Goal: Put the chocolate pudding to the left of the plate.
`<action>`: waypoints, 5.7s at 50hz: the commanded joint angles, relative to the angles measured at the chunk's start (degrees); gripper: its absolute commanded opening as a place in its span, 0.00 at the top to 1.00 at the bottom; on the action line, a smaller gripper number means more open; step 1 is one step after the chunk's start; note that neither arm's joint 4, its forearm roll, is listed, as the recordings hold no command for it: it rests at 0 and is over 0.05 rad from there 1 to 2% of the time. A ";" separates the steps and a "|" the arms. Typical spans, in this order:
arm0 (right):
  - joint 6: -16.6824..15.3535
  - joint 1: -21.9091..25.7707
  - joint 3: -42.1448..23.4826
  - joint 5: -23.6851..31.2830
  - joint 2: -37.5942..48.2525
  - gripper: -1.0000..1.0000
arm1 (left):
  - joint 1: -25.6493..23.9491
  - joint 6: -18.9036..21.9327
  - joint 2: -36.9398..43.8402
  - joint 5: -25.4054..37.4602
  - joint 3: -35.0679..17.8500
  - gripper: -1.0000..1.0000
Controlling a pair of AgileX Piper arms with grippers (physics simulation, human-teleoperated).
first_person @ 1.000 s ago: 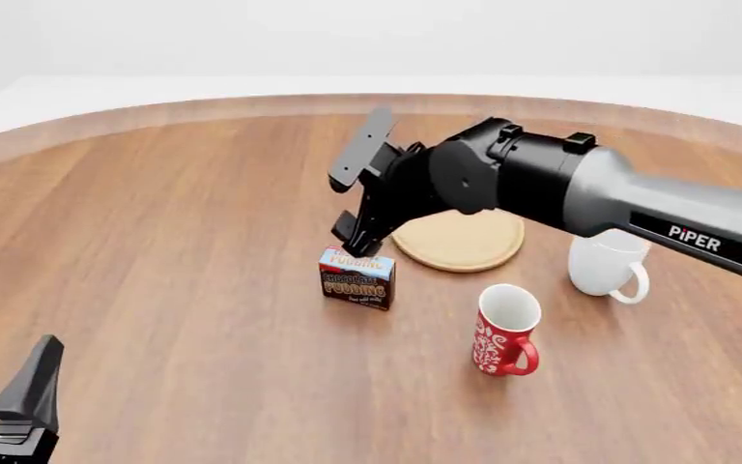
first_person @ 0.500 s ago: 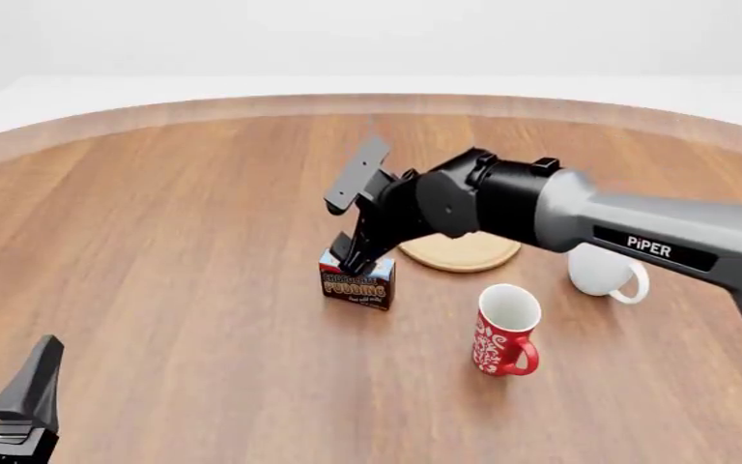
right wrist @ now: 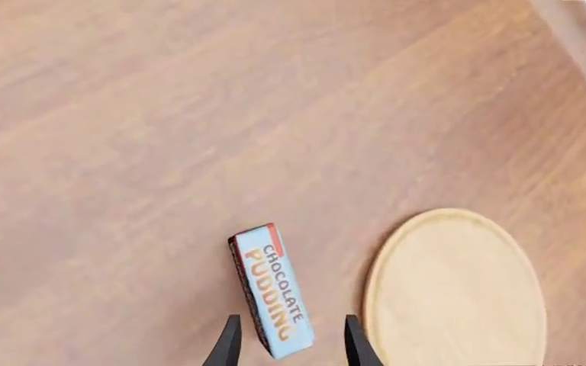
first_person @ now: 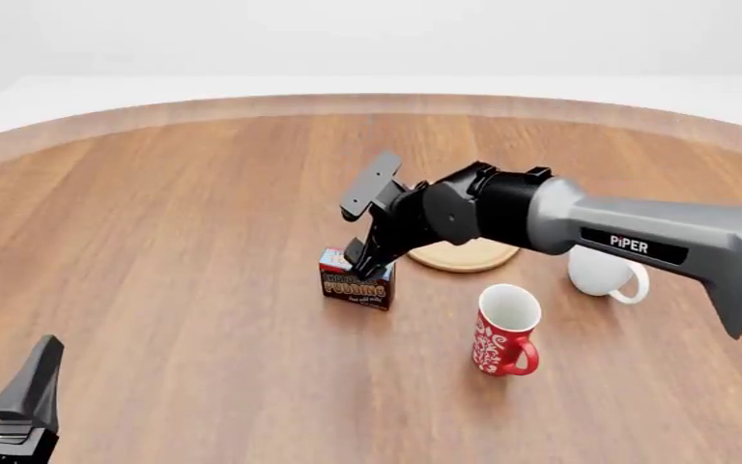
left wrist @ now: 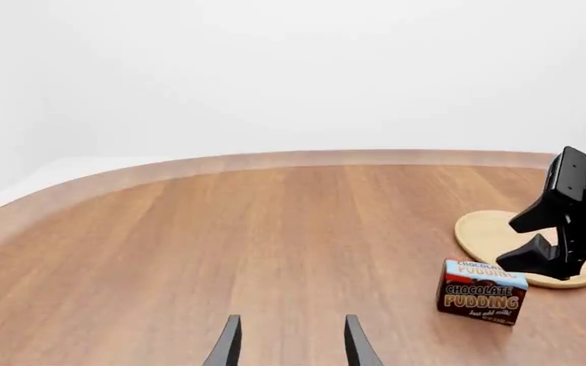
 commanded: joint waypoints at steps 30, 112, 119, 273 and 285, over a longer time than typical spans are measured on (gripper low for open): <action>1.97 0.66 -0.31 -2.71 4.56 0.00 | 0.00 0.00 0.00 0.00 0.00 0.00; 3.28 -0.46 -1.10 -4.87 9.36 0.00 | 0.00 0.00 0.00 0.00 0.00 0.00; 3.47 -0.49 -1.13 -5.15 9.80 0.00 | 0.00 0.00 0.00 0.00 0.00 0.00; 1.08 -5.43 -58.92 23.21 37.98 1.00 | 0.00 0.00 0.00 0.00 0.00 0.00; 0.24 -5.13 -57.77 22.87 38.65 1.00 | 0.00 0.00 0.00 0.00 0.00 0.00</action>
